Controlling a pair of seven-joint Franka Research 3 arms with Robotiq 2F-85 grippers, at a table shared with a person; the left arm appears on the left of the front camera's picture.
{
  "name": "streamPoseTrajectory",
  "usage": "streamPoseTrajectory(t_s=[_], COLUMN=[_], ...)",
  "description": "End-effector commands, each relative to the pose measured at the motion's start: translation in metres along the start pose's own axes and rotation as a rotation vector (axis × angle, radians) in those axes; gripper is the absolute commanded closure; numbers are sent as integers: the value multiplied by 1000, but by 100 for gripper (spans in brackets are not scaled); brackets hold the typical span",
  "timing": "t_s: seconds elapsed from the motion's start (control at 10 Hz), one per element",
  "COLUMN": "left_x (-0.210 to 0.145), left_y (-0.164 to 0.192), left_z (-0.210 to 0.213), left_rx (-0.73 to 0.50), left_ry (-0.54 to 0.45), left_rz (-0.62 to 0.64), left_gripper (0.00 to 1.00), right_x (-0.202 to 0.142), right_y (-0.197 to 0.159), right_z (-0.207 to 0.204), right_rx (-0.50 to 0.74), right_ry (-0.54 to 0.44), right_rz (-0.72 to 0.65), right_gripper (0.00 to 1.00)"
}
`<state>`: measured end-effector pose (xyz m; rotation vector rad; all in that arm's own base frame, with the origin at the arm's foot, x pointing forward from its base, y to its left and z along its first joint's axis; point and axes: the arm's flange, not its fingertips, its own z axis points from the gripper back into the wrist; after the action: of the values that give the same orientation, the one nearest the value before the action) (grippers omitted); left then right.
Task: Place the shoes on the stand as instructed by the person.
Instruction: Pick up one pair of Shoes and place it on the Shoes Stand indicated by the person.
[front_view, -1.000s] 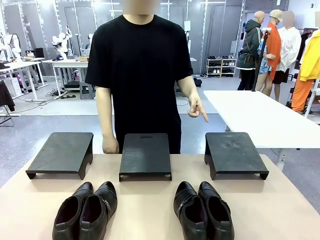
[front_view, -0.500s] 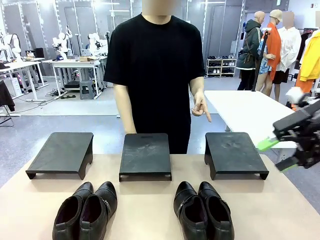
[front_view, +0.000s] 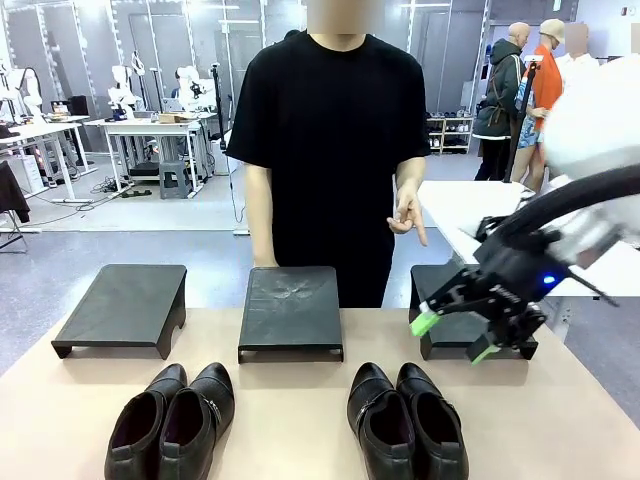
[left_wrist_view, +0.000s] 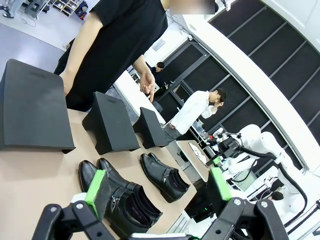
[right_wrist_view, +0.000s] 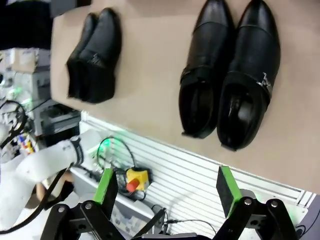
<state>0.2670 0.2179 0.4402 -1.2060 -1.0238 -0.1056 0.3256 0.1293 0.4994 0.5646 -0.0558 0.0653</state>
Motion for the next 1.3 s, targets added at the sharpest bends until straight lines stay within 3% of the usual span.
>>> streamPoseTrajectory(t_s=[0.0, 0.7, 1.2], left_x=[-1, -1, -1], left_y=[0, 0, 0], left_z=[2, 2, 2], left_rx=[-13, -13, -13], left_ry=[5, 5, 5], left_rz=[-10, -10, -10], left_gripper=[0, 0, 0], right_x=[21, 29, 24], right_y=[6, 0, -13], right_z=[-23, -126, -164], right_rx=[-85, -303, -383], right_ry=[-2, 17, 24], right_rz=[-78, -103, -109], right_gripper=[0, 0, 0])
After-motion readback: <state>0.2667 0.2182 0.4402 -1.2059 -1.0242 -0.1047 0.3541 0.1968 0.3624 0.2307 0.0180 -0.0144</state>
